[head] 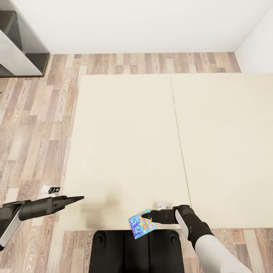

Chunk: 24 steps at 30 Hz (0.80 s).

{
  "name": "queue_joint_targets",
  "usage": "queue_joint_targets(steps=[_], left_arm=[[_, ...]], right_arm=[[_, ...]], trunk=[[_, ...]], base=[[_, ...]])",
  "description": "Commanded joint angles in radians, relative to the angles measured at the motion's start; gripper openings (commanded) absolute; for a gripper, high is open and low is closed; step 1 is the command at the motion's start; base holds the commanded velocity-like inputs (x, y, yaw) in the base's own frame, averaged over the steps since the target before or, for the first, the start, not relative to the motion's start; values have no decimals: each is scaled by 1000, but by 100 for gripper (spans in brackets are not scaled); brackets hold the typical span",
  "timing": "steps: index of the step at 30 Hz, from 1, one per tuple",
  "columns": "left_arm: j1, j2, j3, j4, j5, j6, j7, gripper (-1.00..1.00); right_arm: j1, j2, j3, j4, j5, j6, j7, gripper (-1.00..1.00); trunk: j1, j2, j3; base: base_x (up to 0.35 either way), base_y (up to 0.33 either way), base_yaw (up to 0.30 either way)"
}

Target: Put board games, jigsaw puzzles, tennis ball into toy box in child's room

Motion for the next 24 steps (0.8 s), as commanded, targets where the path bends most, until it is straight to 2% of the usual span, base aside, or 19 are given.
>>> queue_joint_targets(steps=[1,24], left_arm=[[0,0,0,0,0,11,-3,100],[0,0,0,0,0,11,-3,100]], right_arm=[[0,1,-6,-1,0,8,2,100],[-2,0,-2,0,5,9,2,100]], trunk=[[1,-2,-1],[1,-2,-1]], base=[[0,0,0],[0,0,0]])
